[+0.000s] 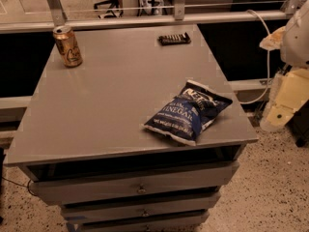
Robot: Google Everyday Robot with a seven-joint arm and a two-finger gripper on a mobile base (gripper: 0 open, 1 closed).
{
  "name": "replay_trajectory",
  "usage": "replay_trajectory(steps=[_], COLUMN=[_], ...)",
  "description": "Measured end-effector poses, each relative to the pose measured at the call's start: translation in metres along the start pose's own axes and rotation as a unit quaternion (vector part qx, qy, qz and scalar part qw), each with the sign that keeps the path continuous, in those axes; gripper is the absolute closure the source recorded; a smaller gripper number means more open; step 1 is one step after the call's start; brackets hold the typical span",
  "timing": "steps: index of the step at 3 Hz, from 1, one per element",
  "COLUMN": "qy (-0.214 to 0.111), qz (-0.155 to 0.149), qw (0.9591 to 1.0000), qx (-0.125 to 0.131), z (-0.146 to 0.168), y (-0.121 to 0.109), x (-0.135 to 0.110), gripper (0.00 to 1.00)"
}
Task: Pick blue chip bag
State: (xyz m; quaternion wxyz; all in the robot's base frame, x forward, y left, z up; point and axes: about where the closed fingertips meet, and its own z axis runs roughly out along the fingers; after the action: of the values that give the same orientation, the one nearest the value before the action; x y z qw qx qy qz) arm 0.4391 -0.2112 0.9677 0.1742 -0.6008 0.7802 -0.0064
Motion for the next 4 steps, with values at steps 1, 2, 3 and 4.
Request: replay_trajectory(steps=[1,2,3,4], qy=[-0.064,-0.127,-0.176,-0.198], qz=[0.011,0.014,0.016,0.029], qw=[0.9975,0.9908,0.9825,0.9762], qx=[-0.029,-0.047,-0.059,-0.084], z=[0.035,0.071,0.096,0.119], y=[0.007,0.006,0.006,0.016], x=[-0.017,-0.046,-0.073,-0.086], gripper=[0.00,0.00,0.00,0.00])
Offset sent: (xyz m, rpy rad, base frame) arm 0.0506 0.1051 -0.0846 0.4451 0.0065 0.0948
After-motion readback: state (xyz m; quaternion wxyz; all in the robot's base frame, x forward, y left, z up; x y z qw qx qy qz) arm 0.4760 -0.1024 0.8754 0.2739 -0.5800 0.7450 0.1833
